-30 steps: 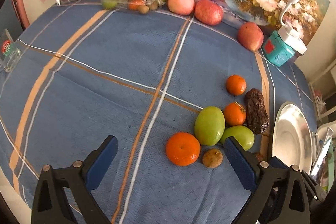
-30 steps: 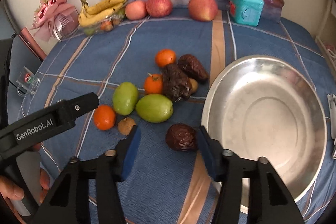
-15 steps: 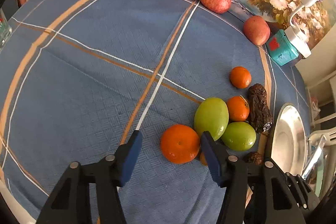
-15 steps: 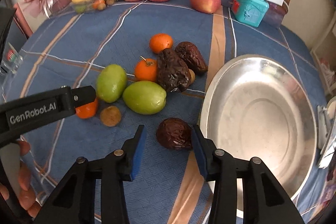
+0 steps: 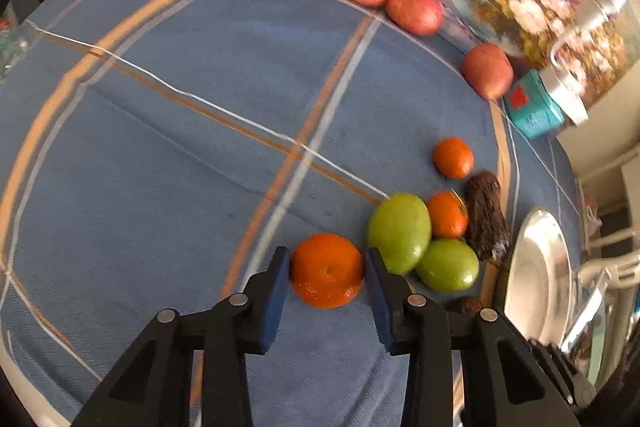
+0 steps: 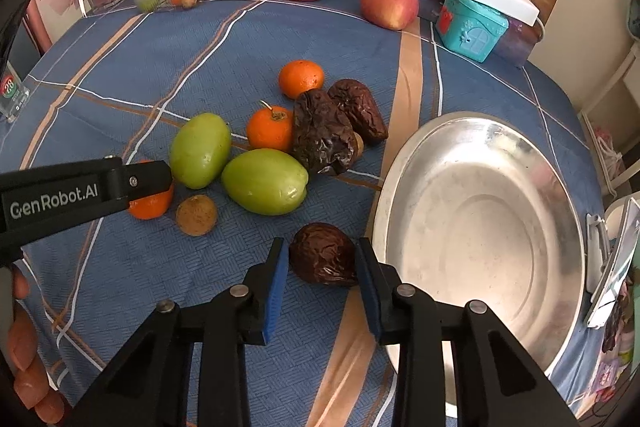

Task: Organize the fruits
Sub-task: 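Grasp the dark dried date with the right tool while the left tool grasps the orange tangerine, then lower the date into the steel bowl with the right tool while the left tool drops the tangerine there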

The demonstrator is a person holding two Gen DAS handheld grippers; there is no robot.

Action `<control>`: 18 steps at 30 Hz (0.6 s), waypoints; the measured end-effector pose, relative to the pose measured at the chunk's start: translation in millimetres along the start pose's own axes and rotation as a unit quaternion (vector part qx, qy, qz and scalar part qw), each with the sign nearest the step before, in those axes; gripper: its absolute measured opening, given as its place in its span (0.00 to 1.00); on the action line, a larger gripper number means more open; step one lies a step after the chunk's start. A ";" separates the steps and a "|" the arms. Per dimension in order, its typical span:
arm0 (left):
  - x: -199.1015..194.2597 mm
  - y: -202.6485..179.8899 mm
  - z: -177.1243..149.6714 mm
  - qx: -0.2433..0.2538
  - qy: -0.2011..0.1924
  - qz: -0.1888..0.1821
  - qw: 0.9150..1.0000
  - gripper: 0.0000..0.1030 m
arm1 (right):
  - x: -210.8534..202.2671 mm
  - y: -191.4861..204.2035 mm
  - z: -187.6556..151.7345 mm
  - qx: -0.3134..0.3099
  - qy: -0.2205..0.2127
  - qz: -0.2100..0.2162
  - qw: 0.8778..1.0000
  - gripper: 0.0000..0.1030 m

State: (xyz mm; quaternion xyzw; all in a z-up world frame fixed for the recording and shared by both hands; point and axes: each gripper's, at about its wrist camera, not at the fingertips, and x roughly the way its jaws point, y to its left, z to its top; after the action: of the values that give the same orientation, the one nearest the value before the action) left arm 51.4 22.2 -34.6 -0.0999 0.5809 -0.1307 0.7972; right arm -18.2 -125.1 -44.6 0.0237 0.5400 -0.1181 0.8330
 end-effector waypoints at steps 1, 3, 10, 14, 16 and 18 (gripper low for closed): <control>-1.8 2.4 1.8 -0.004 -0.008 0.002 1.000 0.39 | -0.9 -1.0 0.0 0.004 -0.001 0.011 1.000 0.33; -8.4 8.2 3.6 -0.016 -0.021 0.003 1.000 0.39 | -3.7 -2.1 0.4 0.011 -0.006 0.035 0.999 0.28; -28.3 14.7 8.0 -0.036 -0.057 -0.007 0.998 0.39 | -9.7 -2.4 2.0 0.031 -0.010 0.090 0.995 0.27; -37.5 10.6 6.8 -0.026 -0.070 -0.014 0.997 0.39 | -23.7 -9.7 6.1 0.059 -0.031 0.130 0.989 0.27; -38.9 1.7 6.9 -0.016 -0.073 -0.018 0.997 0.39 | -30.2 -10.8 7.6 0.066 -0.042 0.137 0.988 0.26; -39.9 -10.0 5.8 0.001 -0.075 -0.024 0.997 0.39 | -34.9 -13.6 8.8 0.071 -0.049 0.136 0.987 0.27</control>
State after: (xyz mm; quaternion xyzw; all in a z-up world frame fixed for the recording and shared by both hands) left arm 44.4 25.8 6.1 -0.1229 0.5170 -0.1424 0.8351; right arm -26.9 -133.9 -8.1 0.1498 0.4804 -0.0425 0.8631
